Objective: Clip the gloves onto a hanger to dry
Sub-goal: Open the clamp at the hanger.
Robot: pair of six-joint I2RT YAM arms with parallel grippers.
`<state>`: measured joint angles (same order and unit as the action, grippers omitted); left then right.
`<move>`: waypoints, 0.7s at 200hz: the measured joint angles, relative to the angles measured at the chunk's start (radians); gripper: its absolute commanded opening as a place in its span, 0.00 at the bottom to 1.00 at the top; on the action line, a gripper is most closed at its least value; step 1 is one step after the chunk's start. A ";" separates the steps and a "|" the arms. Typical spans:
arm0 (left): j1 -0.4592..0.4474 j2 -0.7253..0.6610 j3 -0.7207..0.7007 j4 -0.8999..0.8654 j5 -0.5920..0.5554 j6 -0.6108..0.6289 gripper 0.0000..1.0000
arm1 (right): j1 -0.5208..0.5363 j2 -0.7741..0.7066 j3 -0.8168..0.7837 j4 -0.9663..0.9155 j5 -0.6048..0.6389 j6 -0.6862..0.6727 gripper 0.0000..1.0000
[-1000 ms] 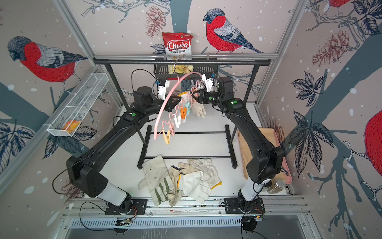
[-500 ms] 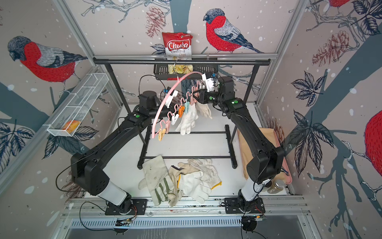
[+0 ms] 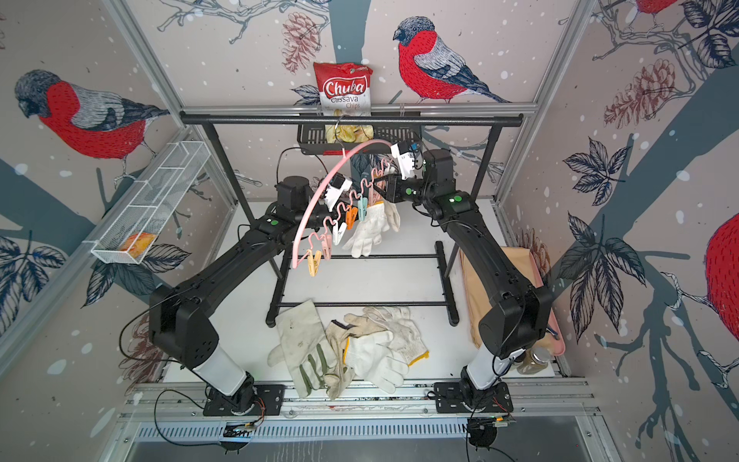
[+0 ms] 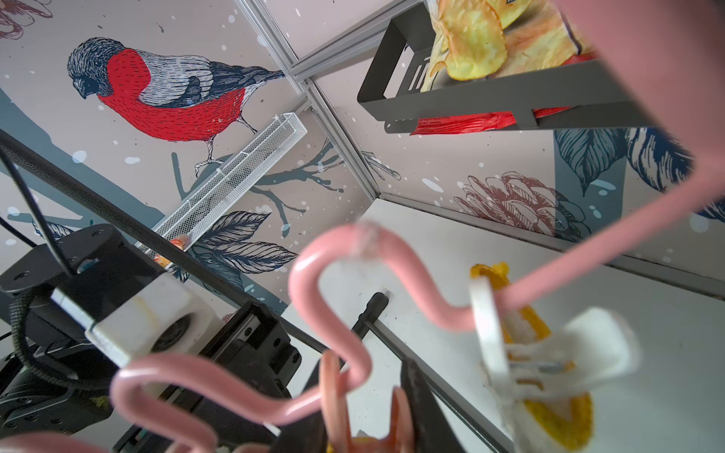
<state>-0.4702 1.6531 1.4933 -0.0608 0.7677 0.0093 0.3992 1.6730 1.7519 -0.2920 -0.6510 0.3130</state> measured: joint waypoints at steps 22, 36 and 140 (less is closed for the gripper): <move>0.000 0.013 -0.005 0.049 0.011 0.026 0.00 | -0.001 -0.005 0.000 0.000 0.000 -0.003 0.16; 0.000 0.034 -0.003 0.081 0.018 0.040 0.00 | -0.003 -0.006 0.000 0.000 -0.003 -0.008 0.16; 0.026 0.098 0.037 0.213 0.157 0.120 0.00 | -0.011 -0.011 -0.010 0.007 -0.026 -0.026 0.16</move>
<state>-0.4438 1.7515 1.5303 0.1524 0.9245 0.1295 0.3882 1.6619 1.7424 -0.2848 -0.6769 0.2871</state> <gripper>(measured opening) 0.057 0.301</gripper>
